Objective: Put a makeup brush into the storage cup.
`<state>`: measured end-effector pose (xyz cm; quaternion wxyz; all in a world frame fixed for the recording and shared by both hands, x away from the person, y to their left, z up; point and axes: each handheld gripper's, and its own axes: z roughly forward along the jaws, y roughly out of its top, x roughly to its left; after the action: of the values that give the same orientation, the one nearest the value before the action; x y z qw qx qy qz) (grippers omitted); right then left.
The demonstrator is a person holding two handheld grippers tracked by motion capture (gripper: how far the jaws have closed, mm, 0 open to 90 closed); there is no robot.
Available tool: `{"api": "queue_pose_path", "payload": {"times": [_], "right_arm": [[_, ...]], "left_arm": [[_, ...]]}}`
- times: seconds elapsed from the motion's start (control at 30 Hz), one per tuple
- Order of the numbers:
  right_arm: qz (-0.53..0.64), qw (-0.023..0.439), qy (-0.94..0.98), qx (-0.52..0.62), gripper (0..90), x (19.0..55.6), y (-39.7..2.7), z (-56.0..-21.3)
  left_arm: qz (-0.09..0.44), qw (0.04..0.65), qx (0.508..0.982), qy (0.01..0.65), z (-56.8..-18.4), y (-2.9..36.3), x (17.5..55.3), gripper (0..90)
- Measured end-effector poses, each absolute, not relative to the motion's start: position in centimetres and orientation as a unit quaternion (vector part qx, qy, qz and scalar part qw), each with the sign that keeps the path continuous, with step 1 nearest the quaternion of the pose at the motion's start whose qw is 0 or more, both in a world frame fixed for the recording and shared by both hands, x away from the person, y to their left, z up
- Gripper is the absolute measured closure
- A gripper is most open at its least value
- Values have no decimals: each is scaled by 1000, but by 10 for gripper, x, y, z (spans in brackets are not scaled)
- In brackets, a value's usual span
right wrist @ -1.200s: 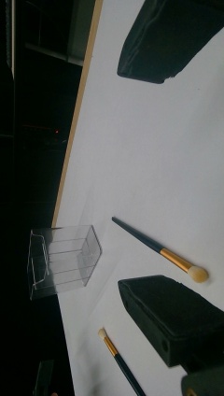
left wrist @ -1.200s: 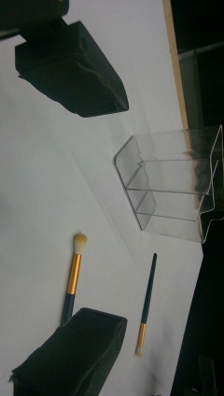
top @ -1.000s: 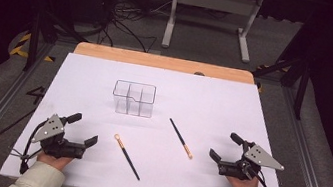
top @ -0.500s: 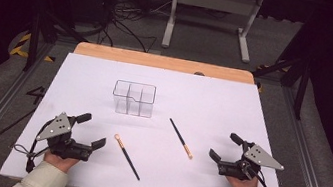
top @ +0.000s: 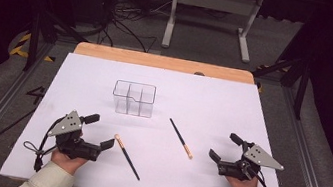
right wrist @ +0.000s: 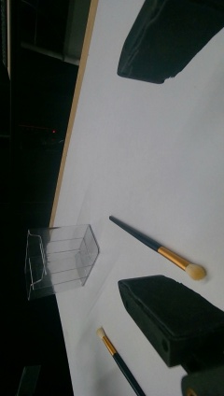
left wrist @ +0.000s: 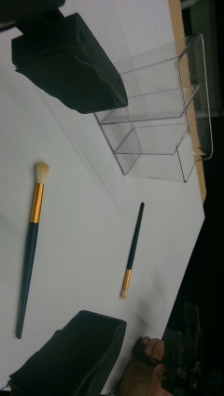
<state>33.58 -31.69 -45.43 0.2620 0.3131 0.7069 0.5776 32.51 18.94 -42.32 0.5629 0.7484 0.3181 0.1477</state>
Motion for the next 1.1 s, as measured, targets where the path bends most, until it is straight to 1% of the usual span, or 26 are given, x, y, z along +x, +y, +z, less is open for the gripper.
{"api": "queue_pose_path", "payload": {"times": [0.07, 0.2, 0.23, 0.37, 0.63, 0.97, 1.1], "right_arm": [[578, 261, 707, 314, 18, 336, -317, -454], [579, 260, 706, 314, 18, 336, -317, -454], [579, 260, 706, 314, 18, 336, -317, -454], [581, 257, 705, 315, 18, 336, -317, -454], [582, 256, 705, 314, 18, 336, -317, -454], [585, 253, 704, 313, 19, 336, -317, -454], [585, 251, 705, 314, 19, 336, -317, -454]], "left_arm": [[154, 541, 757, 334, -419, 187, 327, 12], [128, 498, 774, 369, -412, 185, 333, 21], [128, 498, 774, 369, -412, 185, 333, 23], [108, 462, 790, 388, -402, 179, 336, 24], [80, 438, 796, 410, -395, 174, 339, 44], [70, 389, 811, 430, -386, 165, 340, 61], [54, 380, 812, 439, -384, 161, 342, 68]]}}
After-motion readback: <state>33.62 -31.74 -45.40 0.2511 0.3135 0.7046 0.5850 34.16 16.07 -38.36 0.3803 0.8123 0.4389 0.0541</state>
